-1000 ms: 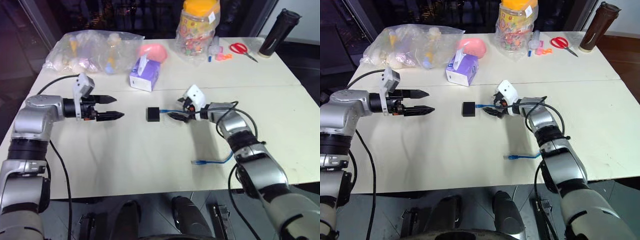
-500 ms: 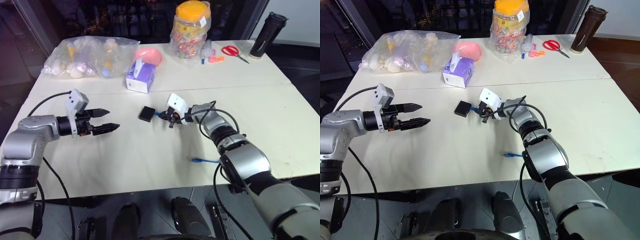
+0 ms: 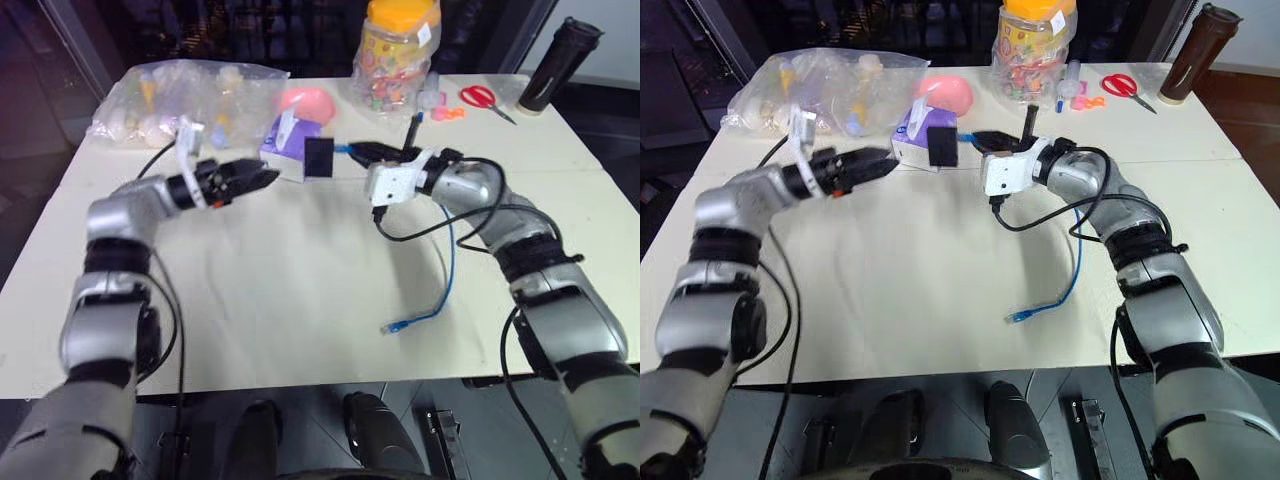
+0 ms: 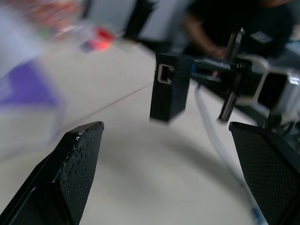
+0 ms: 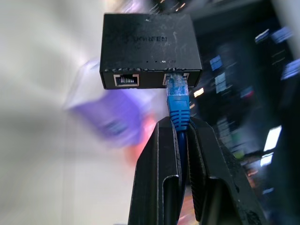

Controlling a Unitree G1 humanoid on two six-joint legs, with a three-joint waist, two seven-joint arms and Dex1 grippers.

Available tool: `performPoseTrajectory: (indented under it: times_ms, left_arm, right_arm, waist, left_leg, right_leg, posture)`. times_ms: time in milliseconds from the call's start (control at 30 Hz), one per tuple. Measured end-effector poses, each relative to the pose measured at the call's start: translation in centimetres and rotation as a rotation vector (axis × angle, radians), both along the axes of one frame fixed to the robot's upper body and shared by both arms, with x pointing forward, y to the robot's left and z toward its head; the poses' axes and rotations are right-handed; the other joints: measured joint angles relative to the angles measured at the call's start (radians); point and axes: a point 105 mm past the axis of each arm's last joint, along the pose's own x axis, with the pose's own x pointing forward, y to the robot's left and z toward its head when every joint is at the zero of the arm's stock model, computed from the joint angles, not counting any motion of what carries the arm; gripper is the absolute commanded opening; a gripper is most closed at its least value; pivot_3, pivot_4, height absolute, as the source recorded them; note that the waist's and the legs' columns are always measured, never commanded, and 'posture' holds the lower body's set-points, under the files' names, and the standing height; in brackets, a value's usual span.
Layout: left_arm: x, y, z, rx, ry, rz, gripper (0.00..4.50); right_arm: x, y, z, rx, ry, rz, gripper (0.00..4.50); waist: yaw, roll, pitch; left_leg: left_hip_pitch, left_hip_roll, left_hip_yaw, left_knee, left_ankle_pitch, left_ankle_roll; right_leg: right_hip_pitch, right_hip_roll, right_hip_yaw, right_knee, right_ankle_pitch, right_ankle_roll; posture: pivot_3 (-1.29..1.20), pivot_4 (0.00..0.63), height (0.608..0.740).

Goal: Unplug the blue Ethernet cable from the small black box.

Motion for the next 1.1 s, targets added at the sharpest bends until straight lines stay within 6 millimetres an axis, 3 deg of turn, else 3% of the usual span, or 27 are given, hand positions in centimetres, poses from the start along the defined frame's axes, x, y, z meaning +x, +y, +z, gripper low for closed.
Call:
performPoseTrajectory:
  times_ms: [200, 400, 500, 733, 867, 967, 1100]
  left_arm:
    - [0.7, -2.4, -0.6, -0.013, 0.045, -0.066, 4.5]
    - [0.6, -5.1, 1.6, -0.031, -0.01, -0.145, 4.5]
    - [0.5, -5.5, 1.6, -0.047, -0.014, -0.156, 3.65]
    - [0.1, -5.9, 0.9, -0.016, -0.02, -0.204, 0.58]
    - [0.0, -5.8, 0.8, 0.011, -0.035, -0.215, 0.52]
    - [0.1, -5.8, 0.6, 0.038, -0.048, -0.2, 0.52]
    - [0.4, -5.7, 0.1, 0.063, -0.041, -0.176, 0.52]
  right_arm:
    - [-1.0, -0.6, 0.6, 0.03, -0.013, -0.039, 0.05]
    - [-1.8, -0.7, 0.7, 0.046, -0.005, -0.062, 0.05]
    - [-2.0, -0.9, 0.2, 0.042, 0.018, -0.078, 0.0]
    - [-2.3, -1.0, -0.3, 0.046, 0.055, -0.094, 0.0]
    - [-2.4, -1.0, -0.6, 0.042, 0.068, -0.097, 0.0]
    - [-2.4, -0.9, -0.6, 0.049, 0.094, -0.095, 1.2]
    - [-3.2, -0.8, -0.9, 0.062, 0.143, -0.082, 3.19]
  waist:
    - [0.002, 0.0, 0.0]
    - [0.003, 0.0, 0.0]
    - [0.002, 0.0, 0.0]
    - [0.003, 0.0, 0.0]
    - [0.003, 0.0, 0.0]
    - [0.003, 0.0, 0.0]
    - [0.004, 0.0, 0.0]
  left_leg:
    - [0.001, 0.0, 0.0, 0.001, 0.0, 0.0]
    - [0.001, 0.0, 0.0, 0.007, 0.0, 0.0]
    - [0.001, 0.0, 0.0, 0.007, 0.0, 0.0]
    - [0.001, 0.0, 0.0, 0.007, 0.0, 0.0]
    - [0.001, 0.0, 0.0, 0.007, 0.0, 0.0]
    - [0.001, 0.0, 0.0, 0.007, 0.0, 0.0]
    - [0.001, 0.0, 0.0, 0.007, 0.0, 0.0]
  right_leg:
    - [0.001, 0.001, 0.0, 0.0, 0.0, 0.0]
    - [0.004, 0.001, 0.0, 0.0, 0.0, 0.0]
    - [0.003, 0.001, 0.0, 0.0, 0.0, 0.0]
    - [0.003, 0.001, 0.0, 0.001, 0.0, 0.0]
    - [0.003, 0.001, 0.0, 0.001, 0.0, 0.0]
    - [0.003, 0.001, 0.0, 0.001, 0.0, 0.0]
    - [0.003, 0.001, 0.0, 0.001, 0.0, 0.0]
  posture:
    - [0.0, 0.15, 0.74]
    - [0.0, 0.15, 0.74]
    - [0.0, 0.15, 0.74]
    - [0.0, 0.15, 0.74]
    - [0.0, 0.15, 0.74]
    - [0.0, 0.15, 0.74]
    - [0.0, 0.15, 0.74]
